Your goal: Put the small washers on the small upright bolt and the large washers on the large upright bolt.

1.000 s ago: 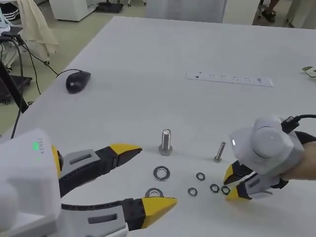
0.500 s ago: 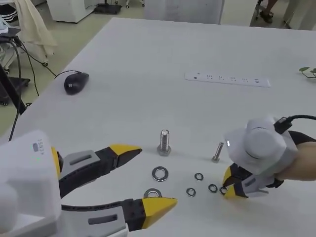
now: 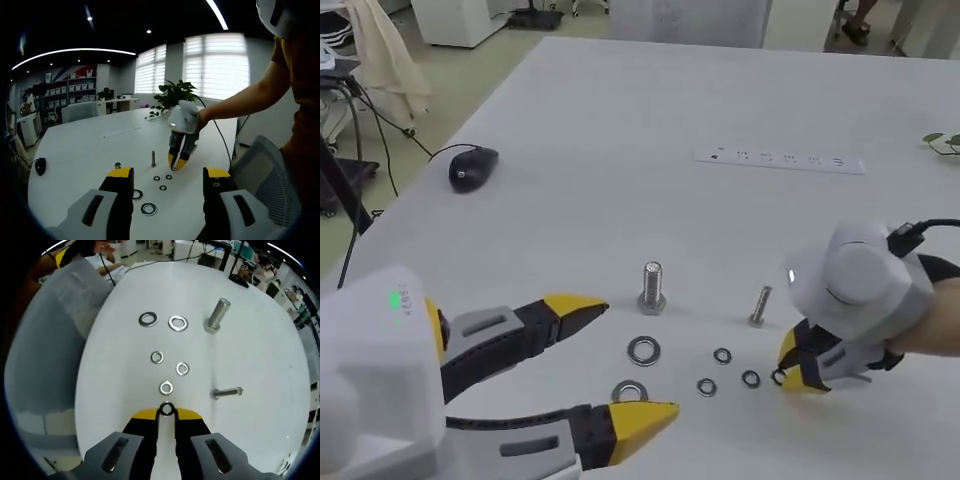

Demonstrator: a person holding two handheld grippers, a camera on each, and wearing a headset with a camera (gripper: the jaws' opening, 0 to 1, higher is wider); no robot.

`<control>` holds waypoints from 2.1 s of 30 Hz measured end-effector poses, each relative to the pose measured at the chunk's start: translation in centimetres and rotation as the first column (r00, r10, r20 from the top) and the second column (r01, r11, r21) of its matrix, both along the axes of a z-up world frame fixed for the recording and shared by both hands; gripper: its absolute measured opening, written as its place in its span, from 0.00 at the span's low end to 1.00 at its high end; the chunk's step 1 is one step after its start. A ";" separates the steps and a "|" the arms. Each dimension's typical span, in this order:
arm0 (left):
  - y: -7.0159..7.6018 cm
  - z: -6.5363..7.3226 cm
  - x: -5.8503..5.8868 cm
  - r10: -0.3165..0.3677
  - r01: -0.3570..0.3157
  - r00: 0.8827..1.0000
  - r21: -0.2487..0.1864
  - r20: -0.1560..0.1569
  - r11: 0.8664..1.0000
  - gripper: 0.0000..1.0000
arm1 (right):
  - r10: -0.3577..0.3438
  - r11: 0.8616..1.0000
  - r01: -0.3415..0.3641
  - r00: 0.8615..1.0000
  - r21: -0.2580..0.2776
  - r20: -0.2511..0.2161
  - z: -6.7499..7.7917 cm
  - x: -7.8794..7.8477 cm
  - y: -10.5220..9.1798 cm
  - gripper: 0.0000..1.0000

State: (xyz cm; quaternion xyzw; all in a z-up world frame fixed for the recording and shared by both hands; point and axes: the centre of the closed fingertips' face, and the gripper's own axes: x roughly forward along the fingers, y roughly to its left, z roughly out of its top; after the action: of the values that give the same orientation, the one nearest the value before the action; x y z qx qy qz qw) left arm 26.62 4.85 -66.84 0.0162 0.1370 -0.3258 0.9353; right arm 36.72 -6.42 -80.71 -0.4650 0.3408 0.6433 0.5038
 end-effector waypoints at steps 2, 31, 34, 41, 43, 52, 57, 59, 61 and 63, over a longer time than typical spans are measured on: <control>0.0 0.0 0.1 -0.002 0.002 1.000 0.001 0.002 1.000 0.55 | -0.009 1.000 0.009 1.000 0.015 0.013 0.9 0.6 0.1 0.12; -0.1 0.2 0.4 -0.015 0.016 1.000 -0.001 0.005 1.000 0.55 | -0.037 0.999 0.032 0.994 0.043 0.103 5.2 6.3 3.4 0.12; -0.1 0.1 0.5 -0.016 0.016 1.000 -0.002 0.004 1.000 0.55 | -0.036 0.999 0.032 0.995 0.036 0.098 4.8 6.2 3.4 0.12; -0.2 -0.4 0.4 -0.024 0.024 1.000 -0.004 -0.006 1.000 0.54 | -0.038 0.999 0.036 0.995 0.022 0.097 3.9 6.1 3.4 0.12; -0.2 -0.4 0.4 -0.023 0.023 1.000 -0.003 -0.005 1.000 0.54 | -0.040 0.999 0.038 0.995 0.025 0.095 3.8 6.1 3.5 0.12; 0.0 -0.2 0.4 -0.023 0.023 1.000 -0.004 0.001 1.000 0.54 | -0.026 1.000 0.026 0.996 0.003 0.091 2.3 6.0 3.7 0.12; 0.1 -0.3 0.5 -0.023 0.023 1.000 -0.001 0.000 1.000 0.54 | -0.022 1.000 0.022 0.995 -0.006 0.093 1.5 6.3 3.8 0.12; 0.1 -0.3 0.5 -0.024 0.024 1.000 -0.001 -0.002 1.000 0.54 | -0.016 1.000 0.016 0.996 -0.003 0.089 1.1 6.2 3.9 0.12; 0.0 -0.4 0.5 -0.024 0.024 1.000 -0.001 -0.003 1.000 0.54 | -0.007 1.000 0.008 0.995 -0.008 0.098 0.6 6.2 3.9 0.12; 0.0 -0.4 0.5 -0.025 0.025 1.000 -0.003 -0.004 1.000 0.54 | -0.002 1.000 0.003 0.995 -0.011 0.096 0.2 6.1 3.8 0.12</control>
State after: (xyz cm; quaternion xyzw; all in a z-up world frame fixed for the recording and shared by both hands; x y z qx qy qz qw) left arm 27.14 4.84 -67.20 0.0159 0.1383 -0.3376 0.9309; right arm 42.87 -2.64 -80.49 -0.4977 0.3206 0.6176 0.5177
